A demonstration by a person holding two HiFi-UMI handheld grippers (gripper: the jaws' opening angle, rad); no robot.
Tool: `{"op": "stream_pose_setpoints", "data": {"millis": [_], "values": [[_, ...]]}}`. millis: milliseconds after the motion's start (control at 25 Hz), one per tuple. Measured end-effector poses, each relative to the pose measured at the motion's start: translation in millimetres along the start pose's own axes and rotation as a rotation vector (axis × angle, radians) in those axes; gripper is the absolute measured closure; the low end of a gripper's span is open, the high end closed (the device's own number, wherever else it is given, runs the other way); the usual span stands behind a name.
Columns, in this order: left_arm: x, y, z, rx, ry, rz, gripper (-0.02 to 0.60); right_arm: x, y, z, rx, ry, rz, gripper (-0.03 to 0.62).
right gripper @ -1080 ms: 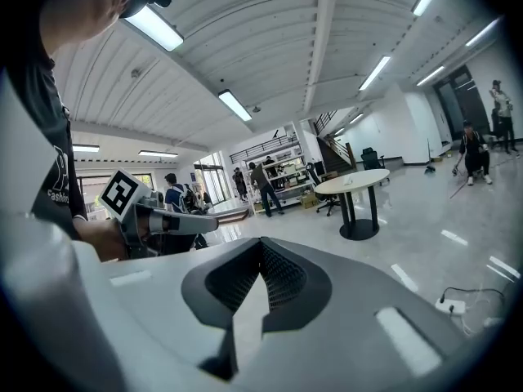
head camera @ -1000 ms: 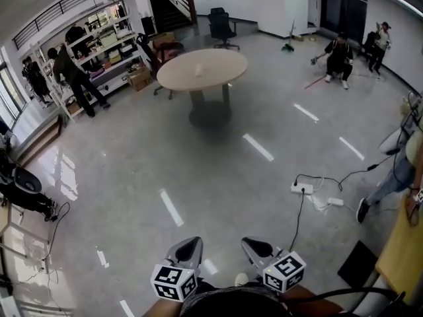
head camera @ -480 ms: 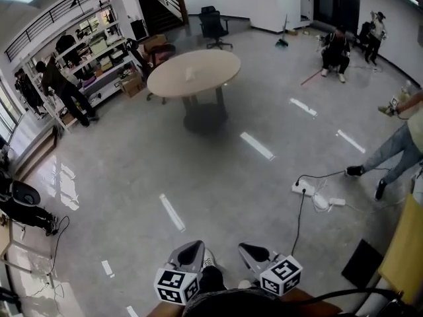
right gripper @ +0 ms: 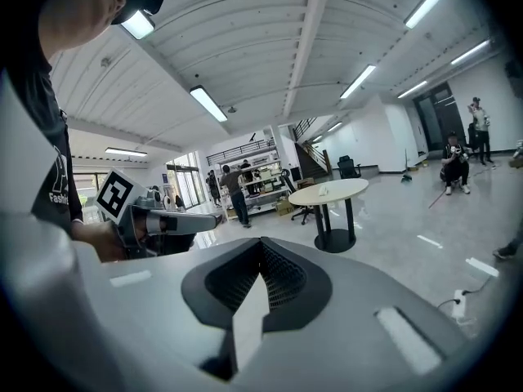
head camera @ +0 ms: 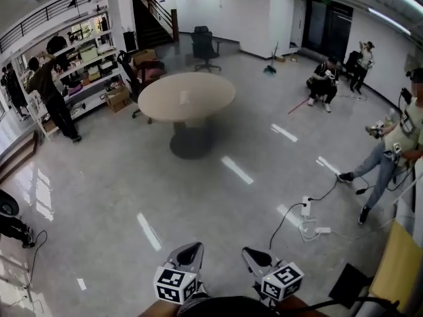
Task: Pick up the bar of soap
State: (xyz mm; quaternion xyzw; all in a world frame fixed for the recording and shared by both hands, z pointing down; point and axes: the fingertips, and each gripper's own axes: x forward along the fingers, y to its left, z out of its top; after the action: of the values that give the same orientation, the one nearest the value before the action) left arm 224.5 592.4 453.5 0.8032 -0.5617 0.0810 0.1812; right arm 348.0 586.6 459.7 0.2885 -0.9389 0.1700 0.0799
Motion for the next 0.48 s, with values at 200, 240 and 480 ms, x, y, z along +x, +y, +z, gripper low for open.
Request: {"op": "stream_pose_setpoints", "data": {"millis": [200,240,480], "values": [[-2,79,15,-0.009,-0.017,0.012,0.574,67,10,12,0.007,0.026,-0.022,0.588],[-6,93,20,-0.011,-0.019,0.018,0.574,79,15,17,0.010,0.024,-0.020,0.588],[-12,180,37,-0.017,-0.015,0.048,0.574,156,38,31,-0.024,0.064,-0.001,0.588]]}}
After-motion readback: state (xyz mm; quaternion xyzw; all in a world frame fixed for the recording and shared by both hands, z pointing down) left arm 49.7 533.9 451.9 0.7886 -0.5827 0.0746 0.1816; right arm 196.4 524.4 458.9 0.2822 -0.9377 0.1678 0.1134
